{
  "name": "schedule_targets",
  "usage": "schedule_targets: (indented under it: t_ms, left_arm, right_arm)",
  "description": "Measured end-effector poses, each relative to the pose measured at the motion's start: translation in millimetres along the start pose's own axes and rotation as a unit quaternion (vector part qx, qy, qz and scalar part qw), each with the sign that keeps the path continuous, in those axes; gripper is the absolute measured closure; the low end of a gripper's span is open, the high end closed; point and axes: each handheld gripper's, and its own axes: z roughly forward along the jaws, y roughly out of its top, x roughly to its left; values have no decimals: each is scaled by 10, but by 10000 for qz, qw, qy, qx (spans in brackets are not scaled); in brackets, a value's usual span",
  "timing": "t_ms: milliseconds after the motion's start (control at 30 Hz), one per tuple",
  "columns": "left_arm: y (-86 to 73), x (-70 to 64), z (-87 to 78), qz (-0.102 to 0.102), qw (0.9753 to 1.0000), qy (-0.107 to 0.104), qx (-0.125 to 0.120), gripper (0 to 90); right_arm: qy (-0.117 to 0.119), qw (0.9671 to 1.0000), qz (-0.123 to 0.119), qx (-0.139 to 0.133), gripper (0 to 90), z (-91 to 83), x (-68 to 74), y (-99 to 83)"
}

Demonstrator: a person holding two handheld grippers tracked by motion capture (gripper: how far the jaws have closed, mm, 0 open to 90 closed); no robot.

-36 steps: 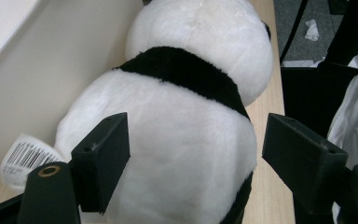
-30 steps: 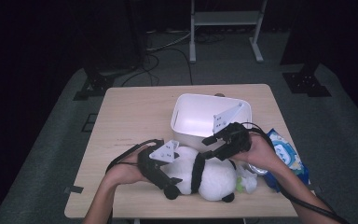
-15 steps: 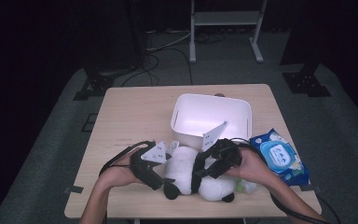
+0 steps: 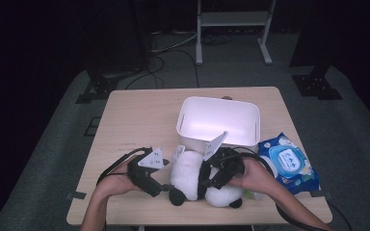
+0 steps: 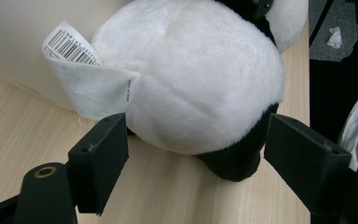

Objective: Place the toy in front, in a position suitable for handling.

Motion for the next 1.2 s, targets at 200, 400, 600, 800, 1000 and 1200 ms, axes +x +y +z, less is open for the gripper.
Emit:
schedule_targets:
  t_ms: [200, 400, 600, 800, 1000, 1200]
  left_arm:
    - [-42, 16, -53, -42, 9999, 108, 29, 199]
    - [-69, 23, -66, -57, 9998, 157, 56, 196]
    - [-80, 19, -32, -94, 9999, 124, 67, 195]
    - [-91, 27, -13, -85, 9999, 117, 95, 192]
    - [-108, 32, -10, -85, 9999, 114, 86, 191]
    - [-132, 39, 5, -121, 9998, 120, 62, 189]
  right_arm:
    - [-140, 9998, -124, 121, 180, 74, 53, 18]
    - [-175, 9997, -124, 138, 180, 128, 68, 15]
    - [-209, 9993, -194, 232, 203, 206, 100, 31]
    - [-180, 9990, -250, 314, 261, 241, 86, 50]
    - [-264, 9990, -275, 233, 336, 236, 103, 31]
    - [-344, 9989, -301, 116, 428, 195, 119, 19]
